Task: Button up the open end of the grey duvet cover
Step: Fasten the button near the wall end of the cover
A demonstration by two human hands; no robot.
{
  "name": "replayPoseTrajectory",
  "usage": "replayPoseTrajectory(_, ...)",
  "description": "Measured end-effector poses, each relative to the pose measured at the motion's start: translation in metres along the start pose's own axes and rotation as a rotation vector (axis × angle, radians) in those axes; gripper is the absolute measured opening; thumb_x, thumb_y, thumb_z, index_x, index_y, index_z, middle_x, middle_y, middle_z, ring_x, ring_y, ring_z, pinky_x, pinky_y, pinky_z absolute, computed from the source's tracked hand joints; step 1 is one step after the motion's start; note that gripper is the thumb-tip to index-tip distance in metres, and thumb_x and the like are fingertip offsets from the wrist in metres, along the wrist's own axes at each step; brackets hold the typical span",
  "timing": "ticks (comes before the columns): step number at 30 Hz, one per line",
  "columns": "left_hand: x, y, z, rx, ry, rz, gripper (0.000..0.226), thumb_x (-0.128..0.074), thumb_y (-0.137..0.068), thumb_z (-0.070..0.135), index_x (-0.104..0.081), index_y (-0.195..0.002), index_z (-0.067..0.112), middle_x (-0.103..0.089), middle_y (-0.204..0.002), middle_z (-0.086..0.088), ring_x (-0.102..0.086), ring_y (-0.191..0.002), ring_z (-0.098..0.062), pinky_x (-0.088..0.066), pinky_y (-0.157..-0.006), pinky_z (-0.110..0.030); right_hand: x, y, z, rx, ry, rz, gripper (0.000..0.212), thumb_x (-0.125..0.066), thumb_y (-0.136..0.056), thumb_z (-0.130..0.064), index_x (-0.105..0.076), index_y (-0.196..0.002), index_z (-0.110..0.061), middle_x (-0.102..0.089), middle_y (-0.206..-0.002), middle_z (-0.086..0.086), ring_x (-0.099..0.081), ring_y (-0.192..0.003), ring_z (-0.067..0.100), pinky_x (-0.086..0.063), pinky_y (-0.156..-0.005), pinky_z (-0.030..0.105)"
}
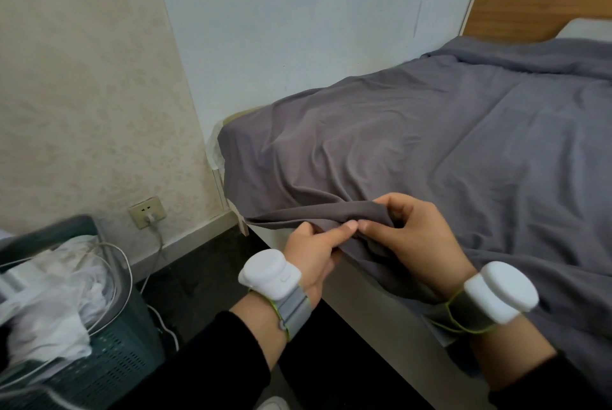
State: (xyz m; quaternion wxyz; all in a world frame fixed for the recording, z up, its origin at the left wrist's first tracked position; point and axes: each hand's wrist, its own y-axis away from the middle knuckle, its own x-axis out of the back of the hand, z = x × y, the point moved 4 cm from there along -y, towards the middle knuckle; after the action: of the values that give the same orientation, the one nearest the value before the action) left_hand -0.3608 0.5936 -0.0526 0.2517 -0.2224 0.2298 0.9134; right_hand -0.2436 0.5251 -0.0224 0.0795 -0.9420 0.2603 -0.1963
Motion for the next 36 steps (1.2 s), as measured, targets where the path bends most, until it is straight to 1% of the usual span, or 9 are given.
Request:
replayPoseTrajectory(4,-0.002,0.001,-0.002,0.039,0.032,-0.021,0.032,-0.06,-0.08,-0.011,-0.056,-0.111,-0.004,-0.068,-0.102,-0.015,-0.068,-0.084,-0.018,-0.058,-0.072,-0.022,0.009,-0.001,0.0,-0.005,-0.064,0.099,0.01,-0.072,-0.076,-0.008,-0.07,-0.077,-0.017,-0.074,-0.073,0.004,-0.064,-0.065,0.005,-0.051,-0.063,0.018)
replayPoseTrajectory(9,-0.001,0.0,0.003,0.052,0.05,-0.033,0.02,-0.062,-0.078,-0.011,-0.061,-0.094,0.002,-0.073,-0.085,-0.01,-0.072,-0.07,-0.014,-0.059,-0.066,-0.022,0.023,0.0,-0.002,0.019,0.021,0.283,0.013,-0.069,-0.076,-0.009,-0.069,-0.076,-0.022,-0.072,-0.072,-0.007,-0.063,-0.064,0.0,-0.049,-0.062,0.013)
replayPoseTrajectory(14,-0.001,0.001,0.008,-0.038,0.008,-0.011,0.019,-0.064,-0.076,-0.011,-0.061,-0.09,0.001,-0.07,-0.088,-0.014,-0.071,-0.071,-0.015,-0.06,-0.071,-0.024,0.005,0.006,-0.007,-0.021,-0.077,0.184,0.009,-0.069,-0.076,-0.011,-0.071,-0.079,-0.018,-0.075,-0.074,-0.001,-0.069,-0.072,0.009,-0.054,-0.071,0.028)
replayPoseTrajectory(18,0.002,0.0,0.011,-0.147,-0.117,0.047,0.024,-0.072,-0.07,-0.007,-0.064,-0.091,0.002,-0.07,-0.098,-0.021,-0.068,-0.085,-0.026,-0.054,-0.09,-0.038,0.002,0.007,-0.009,-0.042,-0.162,0.164,0.008,-0.069,-0.076,-0.01,-0.073,-0.081,-0.015,-0.077,-0.077,0.002,-0.071,-0.075,0.013,-0.056,-0.074,0.032)
replayPoseTrajectory(21,0.003,0.0,0.011,-0.152,-0.125,0.05,0.022,-0.073,-0.069,-0.006,-0.064,-0.087,0.002,-0.07,-0.093,-0.02,-0.068,-0.083,-0.027,-0.055,-0.087,-0.037,-0.001,0.008,-0.011,-0.037,-0.201,0.12,0.006,-0.07,-0.079,-0.02,-0.074,-0.08,-0.015,-0.077,-0.074,0.0,-0.067,-0.069,0.008,-0.053,-0.071,0.029)
replayPoseTrajectory(24,0.005,-0.002,0.01,-0.147,-0.138,0.069,0.02,-0.076,-0.066,-0.004,-0.066,-0.081,0.005,-0.07,-0.085,-0.016,-0.067,-0.081,-0.027,-0.054,-0.089,-0.038,0.001,0.007,-0.007,-0.062,-0.224,0.156,0.028,-0.058,-0.089,-0.038,-0.077,-0.083,-0.017,-0.075,-0.077,0.005,-0.066,-0.076,0.014,-0.052,-0.076,0.036)
replayPoseTrajectory(26,0.005,-0.001,0.01,-0.147,-0.141,0.065,0.02,-0.076,-0.066,-0.004,-0.066,-0.082,0.004,-0.071,-0.084,-0.015,-0.068,-0.08,-0.025,-0.054,-0.088,-0.037,0.003,0.006,-0.005,-0.06,-0.196,0.183,0.024,-0.055,-0.092,-0.031,-0.077,-0.089,-0.02,-0.077,-0.084,0.004,-0.07,-0.086,0.019,-0.054,-0.083,0.037)
replayPoseTrajectory(31,0.006,-0.001,0.007,-0.156,-0.16,0.074,0.017,-0.068,-0.071,-0.011,-0.063,-0.084,-0.001,-0.068,-0.07,-0.01,-0.065,-0.068,-0.02,-0.057,-0.076,-0.031,-0.006,0.007,-0.001,-0.077,-0.187,0.147,0.013,-0.072,-0.078,-0.008,-0.073,-0.087,-0.017,-0.077,-0.078,0.005,-0.071,-0.074,0.014,-0.056,-0.077,0.029)
replayPoseTrajectory(36,0.002,-0.002,0.007,-0.131,-0.194,0.074,0.011,-0.056,-0.084,-0.002,-0.065,-0.088,0.001,-0.071,-0.077,-0.014,-0.068,-0.071,-0.019,-0.058,-0.07,-0.026,-0.01,0.007,0.001,-0.034,0.027,0.179,0.019,-0.076,-0.072,-0.009,-0.07,-0.082,-0.024,-0.071,-0.074,-0.004,-0.061,-0.062,0.006,-0.054,-0.067,0.017)
